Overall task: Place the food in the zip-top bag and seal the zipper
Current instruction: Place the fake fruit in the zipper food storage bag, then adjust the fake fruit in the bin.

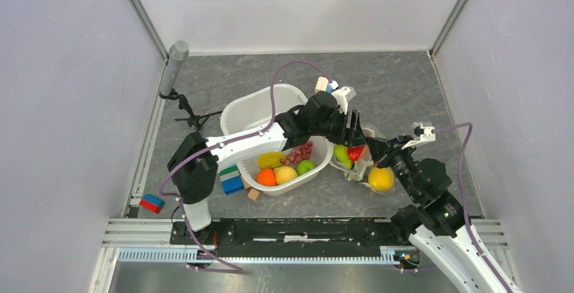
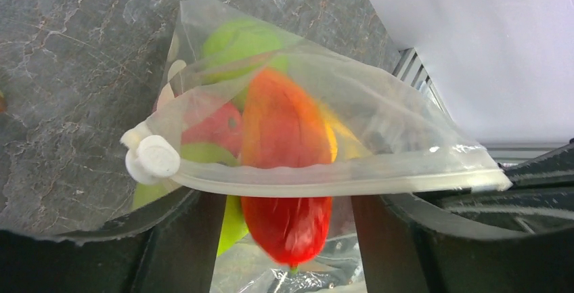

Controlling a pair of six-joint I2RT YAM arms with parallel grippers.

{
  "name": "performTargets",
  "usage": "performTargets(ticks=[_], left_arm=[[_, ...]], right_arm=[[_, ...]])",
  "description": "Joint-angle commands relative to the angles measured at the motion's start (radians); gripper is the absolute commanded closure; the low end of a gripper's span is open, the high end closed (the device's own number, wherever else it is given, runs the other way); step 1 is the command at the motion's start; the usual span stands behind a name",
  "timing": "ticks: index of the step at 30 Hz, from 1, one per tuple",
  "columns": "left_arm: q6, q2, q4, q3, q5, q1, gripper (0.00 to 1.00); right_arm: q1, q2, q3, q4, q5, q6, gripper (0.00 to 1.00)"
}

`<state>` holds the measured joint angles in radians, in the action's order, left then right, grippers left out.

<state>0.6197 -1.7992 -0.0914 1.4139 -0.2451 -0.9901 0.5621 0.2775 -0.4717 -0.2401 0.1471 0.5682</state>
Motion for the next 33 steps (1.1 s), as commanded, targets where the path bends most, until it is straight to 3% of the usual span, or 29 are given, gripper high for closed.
performTargets(ticks=[1,3,14,18,21,25,33], left_arm=[[0.015,0.020,0.063,0.005,-0.029,-0.012,0.24],[-0.022,0.053,0.045,0.006,-0.013,-0.016,0.14],[-0.164,0.247,-0.036,-0.094,0.048,-0.015,0.10],[-0.287,0.333,-0.159,-0.106,0.158,-0.015,0.09],[-0.365,0.398,-0.265,-0.157,0.311,-0.014,0.01],[-0.417,0.465,-0.404,-0.262,0.449,0.005,0.00],[-0.401,0.472,-0.577,-0.386,0.354,0.100,0.00]], right_arm=[[0.001,0.007,0.001,-0.020,0.127,0.071,0.93],[0.001,0.018,0.008,-0.026,0.127,0.079,0.92],[0.000,0.026,0.024,-0.003,0.154,0.109,0.92],[0.001,0.014,0.021,-0.006,0.159,0.105,0.92],[0.001,0.011,0.007,-0.019,0.169,0.099,0.93],[0.001,0.010,-0.004,-0.040,0.177,0.092,0.93],[0.001,0.023,0.004,-0.034,0.169,0.097,0.92]])
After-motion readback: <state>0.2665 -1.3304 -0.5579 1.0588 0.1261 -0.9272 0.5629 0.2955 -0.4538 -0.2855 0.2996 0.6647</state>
